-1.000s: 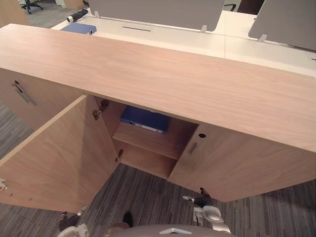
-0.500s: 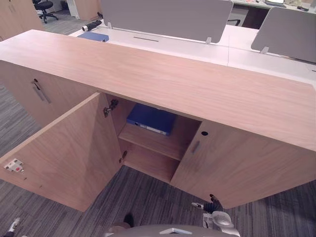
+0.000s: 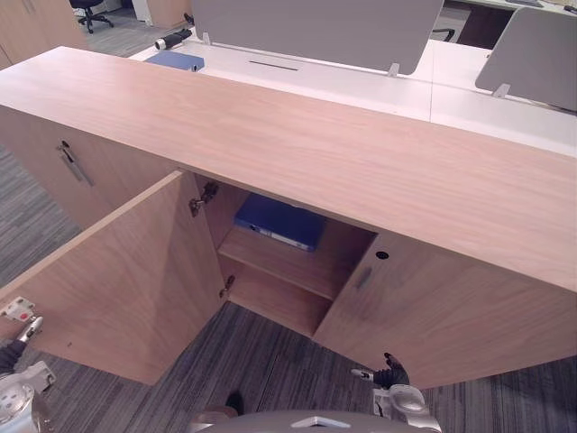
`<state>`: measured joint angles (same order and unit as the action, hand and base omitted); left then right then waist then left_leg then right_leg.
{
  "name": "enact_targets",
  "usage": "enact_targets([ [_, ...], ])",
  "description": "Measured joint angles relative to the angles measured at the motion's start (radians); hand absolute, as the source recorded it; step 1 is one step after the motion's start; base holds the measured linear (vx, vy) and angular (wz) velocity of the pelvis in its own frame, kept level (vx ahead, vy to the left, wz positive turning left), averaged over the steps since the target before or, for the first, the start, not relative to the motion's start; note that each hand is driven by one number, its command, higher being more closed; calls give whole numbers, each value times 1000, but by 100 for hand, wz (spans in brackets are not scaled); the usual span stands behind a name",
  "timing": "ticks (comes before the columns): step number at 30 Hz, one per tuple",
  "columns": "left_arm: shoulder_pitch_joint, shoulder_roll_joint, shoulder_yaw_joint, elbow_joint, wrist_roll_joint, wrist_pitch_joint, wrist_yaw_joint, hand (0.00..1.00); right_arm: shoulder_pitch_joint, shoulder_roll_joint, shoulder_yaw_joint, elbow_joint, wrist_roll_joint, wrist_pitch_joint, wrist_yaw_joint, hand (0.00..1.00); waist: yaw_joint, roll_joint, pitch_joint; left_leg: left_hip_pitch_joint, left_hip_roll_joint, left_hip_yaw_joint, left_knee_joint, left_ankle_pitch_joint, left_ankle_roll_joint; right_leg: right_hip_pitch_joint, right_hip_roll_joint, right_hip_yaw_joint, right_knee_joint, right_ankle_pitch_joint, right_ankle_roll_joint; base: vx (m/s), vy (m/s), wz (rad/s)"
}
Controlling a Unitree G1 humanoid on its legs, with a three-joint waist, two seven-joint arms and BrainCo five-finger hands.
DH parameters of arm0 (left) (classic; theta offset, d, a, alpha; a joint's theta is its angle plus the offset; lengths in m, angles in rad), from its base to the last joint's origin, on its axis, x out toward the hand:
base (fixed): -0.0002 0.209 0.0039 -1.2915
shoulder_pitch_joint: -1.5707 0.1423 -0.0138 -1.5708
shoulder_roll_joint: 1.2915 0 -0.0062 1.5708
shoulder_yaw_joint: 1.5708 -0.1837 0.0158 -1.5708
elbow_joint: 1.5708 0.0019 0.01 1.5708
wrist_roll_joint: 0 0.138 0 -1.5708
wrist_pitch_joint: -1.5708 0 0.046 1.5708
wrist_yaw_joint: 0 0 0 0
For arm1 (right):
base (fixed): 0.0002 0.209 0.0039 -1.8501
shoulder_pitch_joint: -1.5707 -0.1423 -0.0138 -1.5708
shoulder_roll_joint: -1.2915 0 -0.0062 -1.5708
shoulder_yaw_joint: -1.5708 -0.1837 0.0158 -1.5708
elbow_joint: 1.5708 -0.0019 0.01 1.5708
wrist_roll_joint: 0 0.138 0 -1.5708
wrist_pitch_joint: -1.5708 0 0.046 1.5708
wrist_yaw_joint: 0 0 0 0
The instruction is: Walk over to the cabinet, pick up the folder, carry it to the office cabinet, place the folder inside the office cabinet, then close the office cabinet door
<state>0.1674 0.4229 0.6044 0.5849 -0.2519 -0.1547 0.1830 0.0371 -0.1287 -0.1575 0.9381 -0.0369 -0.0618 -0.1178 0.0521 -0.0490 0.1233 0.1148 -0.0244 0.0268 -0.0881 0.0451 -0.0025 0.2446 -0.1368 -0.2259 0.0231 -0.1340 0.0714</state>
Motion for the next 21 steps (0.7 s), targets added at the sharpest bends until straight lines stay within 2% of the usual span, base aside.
enact_targets([
  [21, 18, 11, -84, -28, 1, 4, -17, 0, 24, 1, 1, 0, -1, 0, 9, 0, 18, -9, 1, 9, 4, 26, 0, -13, -12, -7, -1, 29, -1, -2, -3, -35, -27, -3],
])
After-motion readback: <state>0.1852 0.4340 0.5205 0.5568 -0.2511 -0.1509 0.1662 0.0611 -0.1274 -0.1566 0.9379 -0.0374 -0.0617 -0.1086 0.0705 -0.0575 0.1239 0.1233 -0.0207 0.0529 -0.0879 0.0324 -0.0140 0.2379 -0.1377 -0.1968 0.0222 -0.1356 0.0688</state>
